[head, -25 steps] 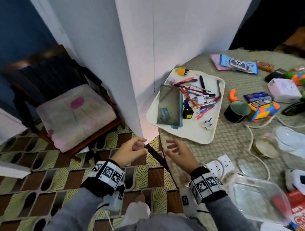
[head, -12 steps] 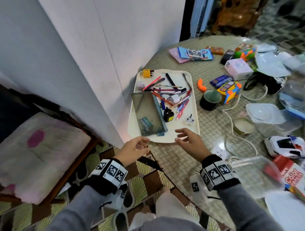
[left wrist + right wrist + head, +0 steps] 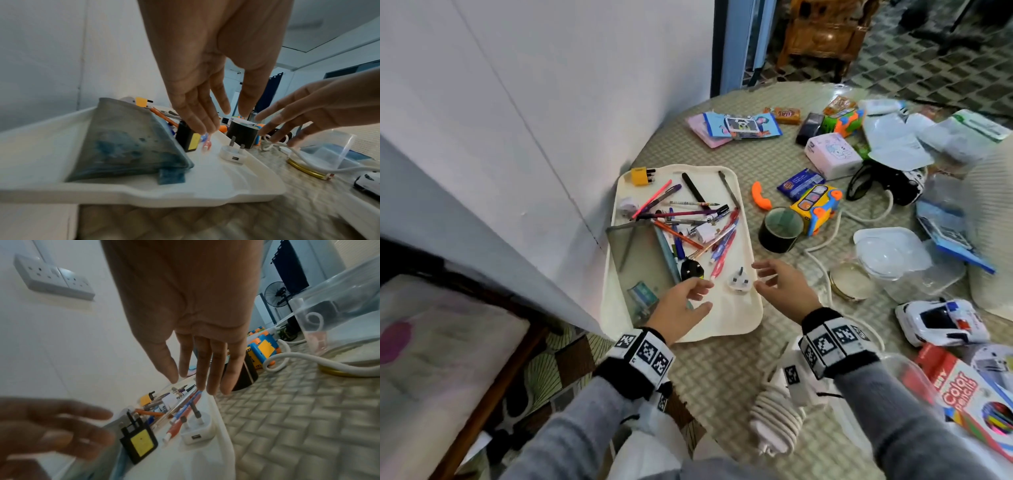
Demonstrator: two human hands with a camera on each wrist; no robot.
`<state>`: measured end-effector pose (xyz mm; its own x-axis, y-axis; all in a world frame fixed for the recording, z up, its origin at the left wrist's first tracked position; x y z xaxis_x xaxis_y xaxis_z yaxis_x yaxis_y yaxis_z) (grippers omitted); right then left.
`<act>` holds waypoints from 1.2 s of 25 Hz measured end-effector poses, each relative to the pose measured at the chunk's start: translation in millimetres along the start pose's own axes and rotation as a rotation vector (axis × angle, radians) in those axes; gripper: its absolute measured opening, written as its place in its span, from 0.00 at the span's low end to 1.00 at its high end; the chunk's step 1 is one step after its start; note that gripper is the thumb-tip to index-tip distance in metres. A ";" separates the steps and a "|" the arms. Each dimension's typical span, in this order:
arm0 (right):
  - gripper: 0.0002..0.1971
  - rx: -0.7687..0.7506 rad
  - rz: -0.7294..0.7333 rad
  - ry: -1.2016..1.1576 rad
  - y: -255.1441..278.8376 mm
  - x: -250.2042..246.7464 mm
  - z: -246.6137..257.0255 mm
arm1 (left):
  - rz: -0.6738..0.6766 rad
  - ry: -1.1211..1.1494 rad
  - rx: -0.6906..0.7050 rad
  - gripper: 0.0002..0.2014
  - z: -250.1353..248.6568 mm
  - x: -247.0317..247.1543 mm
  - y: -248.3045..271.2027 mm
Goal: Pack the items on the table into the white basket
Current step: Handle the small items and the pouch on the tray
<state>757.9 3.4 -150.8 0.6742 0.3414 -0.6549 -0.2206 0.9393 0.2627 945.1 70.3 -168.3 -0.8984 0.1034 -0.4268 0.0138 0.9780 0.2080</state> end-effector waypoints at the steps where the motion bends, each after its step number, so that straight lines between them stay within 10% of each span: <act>1: 0.17 -0.032 0.013 0.031 -7.7 3.1 1.3 | -0.009 -0.003 0.016 0.14 -4.4 2.0 -7.2; 10: 0.27 -0.054 0.244 0.472 -63.9 57.0 -8.6 | -0.052 0.016 0.108 0.10 -19.0 -35.8 -61.5; 25: 0.32 0.072 -0.038 -0.026 -86.5 19.8 18.7 | 0.350 -0.457 0.134 0.29 6.4 -33.7 -189.6; 30: 0.26 0.103 -0.010 -0.033 -104.8 23.6 29.2 | 0.273 -0.469 0.182 0.23 7.2 -36.0 -191.8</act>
<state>817.5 -87.9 -173.1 0.6992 0.3292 -0.6346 -0.1416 0.9338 0.3285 977.9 -119.7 -199.2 -0.5613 0.3854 -0.7324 0.3305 0.9157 0.2285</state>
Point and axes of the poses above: each hand's wrist, its own y-axis away from the middle knuckle, its own x-axis out of the palm, z = x × y, the point moved 7 cm from there along -y, towards the middle knuckle, and after that the axes turned 2 degrees about x, right-handed, at the moved point
